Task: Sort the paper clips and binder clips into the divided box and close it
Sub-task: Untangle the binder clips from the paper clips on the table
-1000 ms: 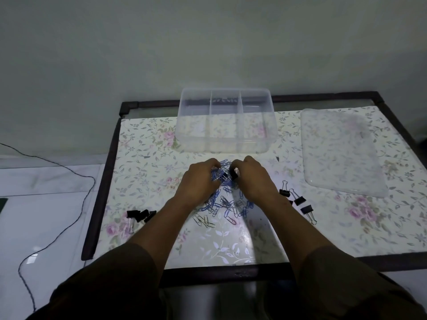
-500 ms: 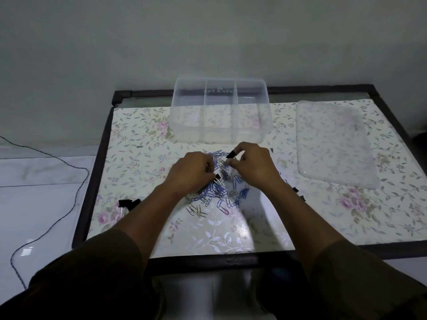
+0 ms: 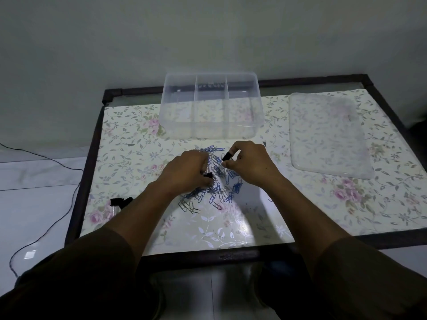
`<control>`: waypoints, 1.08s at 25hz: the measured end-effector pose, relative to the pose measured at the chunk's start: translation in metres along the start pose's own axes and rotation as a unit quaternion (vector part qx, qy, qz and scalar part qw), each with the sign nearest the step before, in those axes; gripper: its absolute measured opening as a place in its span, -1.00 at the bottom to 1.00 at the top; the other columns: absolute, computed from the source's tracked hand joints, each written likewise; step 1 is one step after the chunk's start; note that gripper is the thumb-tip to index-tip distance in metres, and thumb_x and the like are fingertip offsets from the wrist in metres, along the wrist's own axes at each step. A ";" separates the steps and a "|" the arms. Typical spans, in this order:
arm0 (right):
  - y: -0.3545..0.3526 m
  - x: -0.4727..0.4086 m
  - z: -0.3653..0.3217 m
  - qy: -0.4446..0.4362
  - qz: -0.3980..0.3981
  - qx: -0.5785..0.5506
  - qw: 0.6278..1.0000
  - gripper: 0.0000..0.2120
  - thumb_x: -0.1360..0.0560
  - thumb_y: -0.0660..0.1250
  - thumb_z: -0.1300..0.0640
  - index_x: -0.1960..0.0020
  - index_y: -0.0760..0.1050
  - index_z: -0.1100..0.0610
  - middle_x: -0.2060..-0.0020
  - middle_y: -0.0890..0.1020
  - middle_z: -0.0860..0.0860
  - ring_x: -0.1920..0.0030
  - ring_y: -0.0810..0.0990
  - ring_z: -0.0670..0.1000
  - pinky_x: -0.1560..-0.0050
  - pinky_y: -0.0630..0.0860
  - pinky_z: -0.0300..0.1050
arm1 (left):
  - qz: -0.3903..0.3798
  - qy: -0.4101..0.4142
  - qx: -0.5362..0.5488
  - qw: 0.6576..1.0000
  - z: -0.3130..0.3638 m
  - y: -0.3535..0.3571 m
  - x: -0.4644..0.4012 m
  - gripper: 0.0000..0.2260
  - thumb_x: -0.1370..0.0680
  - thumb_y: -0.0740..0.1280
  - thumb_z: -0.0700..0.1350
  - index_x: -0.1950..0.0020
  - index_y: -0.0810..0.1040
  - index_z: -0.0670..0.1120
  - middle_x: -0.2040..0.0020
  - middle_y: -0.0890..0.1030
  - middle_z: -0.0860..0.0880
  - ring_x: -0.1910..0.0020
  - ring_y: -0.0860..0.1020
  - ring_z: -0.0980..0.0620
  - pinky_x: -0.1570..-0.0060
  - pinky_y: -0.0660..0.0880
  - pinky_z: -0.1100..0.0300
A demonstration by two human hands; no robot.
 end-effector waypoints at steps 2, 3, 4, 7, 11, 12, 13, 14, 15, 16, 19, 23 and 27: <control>0.002 0.000 0.001 0.001 -0.009 -0.002 1.000 -0.78 -0.42 0.55 -0.03 0.06 0.62 0.07 0.24 0.68 0.05 0.21 0.68 0.05 0.17 0.53 -0.10 | 0.011 -0.003 0.023 1.000 -0.003 -0.002 0.000 -0.65 -0.36 0.50 0.16 0.22 0.40 0.00 0.27 0.52 0.04 0.30 0.48 0.01 0.34 0.35 0.10; 0.002 0.000 0.001 0.001 -0.011 0.000 1.000 -0.78 -0.42 0.56 -0.03 0.06 0.62 0.08 0.24 0.68 0.06 0.21 0.68 0.05 0.20 0.53 -0.10 | 0.019 -0.004 0.025 0.999 -0.004 -0.004 0.000 -0.67 -0.39 0.47 0.18 0.19 0.43 -0.01 0.29 0.52 0.05 0.29 0.49 0.01 0.34 0.36 0.10; 0.003 0.000 0.001 0.001 -0.011 0.002 1.000 -0.77 -0.42 0.56 -0.03 0.06 0.62 0.08 0.23 0.68 0.06 0.21 0.67 0.05 0.23 0.51 -0.11 | 0.024 -0.007 0.019 1.000 -0.005 -0.004 -0.001 -0.68 -0.42 0.45 0.18 0.16 0.45 -0.02 0.29 0.52 0.05 0.28 0.50 0.00 0.33 0.37 0.10; 0.002 0.001 0.003 0.007 -0.010 0.005 1.000 -0.77 -0.43 0.55 -0.02 0.05 0.61 0.09 0.23 0.69 0.05 0.23 0.67 0.03 0.27 0.48 -0.14 | 0.030 -0.016 -0.028 0.999 -0.001 0.000 0.000 -0.69 -0.40 0.43 0.19 0.15 0.44 0.00 0.23 0.53 0.04 0.24 0.52 -0.01 0.31 0.42 0.11; 0.002 0.006 0.005 0.025 -0.026 -0.008 0.999 -0.78 -0.46 0.52 0.01 0.02 0.61 0.12 0.22 0.70 0.05 0.30 0.63 -0.05 0.37 0.41 -0.18 | 0.036 -0.013 -0.099 0.994 0.014 0.005 0.001 -0.77 -0.47 0.39 0.09 0.14 0.46 -0.04 0.13 0.55 -0.02 0.17 0.56 -0.08 0.22 0.54 0.06; 0.003 0.008 0.008 0.036 -0.034 -0.029 0.998 -0.79 -0.48 0.51 0.03 0.01 0.61 0.14 0.20 0.71 0.05 0.32 0.61 -0.07 0.39 0.39 -0.21 | 0.039 -0.016 -0.087 0.995 0.015 0.002 -0.001 -0.82 -0.48 0.36 0.03 0.15 0.49 -0.07 0.14 0.56 -0.04 0.19 0.57 -0.09 0.23 0.54 0.06; 0.004 0.010 0.011 0.051 -0.042 -0.058 0.996 -0.79 -0.48 0.49 0.04 0.01 0.61 0.17 0.19 0.70 0.05 0.33 0.59 -0.06 0.38 0.39 -0.22 | 0.040 -0.022 -0.070 0.996 0.014 0.000 -0.002 -0.84 -0.49 0.33 -0.02 0.18 0.52 -0.10 0.17 0.56 -0.05 0.22 0.58 -0.10 0.26 0.54 0.07; 0.005 0.011 0.016 0.069 -0.050 -0.092 0.992 -0.78 -0.48 0.49 0.05 0.02 0.61 0.20 0.18 0.70 0.05 0.34 0.56 -0.04 0.35 0.41 -0.21 | 0.042 -0.030 -0.056 0.997 0.011 -0.002 -0.002 -0.85 -0.48 0.30 -0.06 0.21 0.54 -0.11 0.21 0.57 -0.06 0.24 0.59 -0.12 0.28 0.54 0.06; 0.005 0.013 0.019 0.085 -0.057 -0.127 0.987 -0.78 -0.48 0.48 0.07 0.03 0.61 0.23 0.19 0.68 0.06 0.35 0.53 -0.01 0.32 0.43 -0.18 | 0.047 -0.039 -0.045 0.997 0.008 -0.004 -0.002 -0.84 -0.48 0.27 -0.08 0.22 0.55 -0.13 0.23 0.57 -0.07 0.25 0.59 -0.12 0.27 0.56 0.04; 0.003 0.014 0.023 0.098 -0.064 -0.158 0.980 -0.79 -0.48 0.48 0.10 0.04 0.62 0.25 0.22 0.66 0.07 0.35 0.52 0.01 0.29 0.46 -0.14 | 0.058 -0.046 -0.036 0.997 0.006 -0.008 -0.002 -0.84 -0.48 0.25 -0.08 0.21 0.55 -0.13 0.23 0.58 -0.07 0.24 0.59 -0.12 0.25 0.56 0.02; -0.013 0.022 0.037 0.115 -0.069 -0.180 0.974 -0.88 -0.50 0.46 0.17 0.03 0.64 0.23 0.22 0.67 0.13 0.29 0.61 0.04 0.30 0.56 -0.16 | 0.107 -0.033 0.013 0.994 0.024 -0.022 -0.001 -0.81 -0.54 0.23 -0.06 0.17 0.53 -0.14 0.20 0.59 -0.08 0.21 0.56 -0.10 0.19 0.54 0.01; -0.059 0.042 0.064 0.125 -0.023 -0.107 0.986 -0.91 -0.49 0.45 0.17 0.01 0.65 0.14 0.13 0.73 0.11 0.21 0.72 0.08 0.31 0.68 -0.06 | 0.010 -0.017 0.217 0.976 0.086 0.011 0.000 -0.82 -0.57 0.33 -0.07 0.16 0.58 -0.14 0.19 0.64 -0.04 0.21 0.56 0.01 0.24 0.39 0.17; -0.085 0.050 0.086 0.103 -0.001 0.066 0.992 -0.85 -0.51 0.40 0.23 -0.07 0.63 0.16 -0.05 0.69 0.13 0.02 0.68 0.13 0.17 0.60 -0.12 | -0.066 0.013 0.208 0.976 0.144 0.061 0.002 -0.87 -0.58 0.30 -0.13 0.05 0.61 -0.15 0.14 0.62 -0.05 0.16 0.54 -0.02 0.33 0.32 0.22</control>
Point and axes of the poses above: each hand's wrist, its own x-axis away from the middle knuckle, its own y-axis out of the palm, z = x × y, the point moved 10 cm from there along -x, towards the middle knuckle
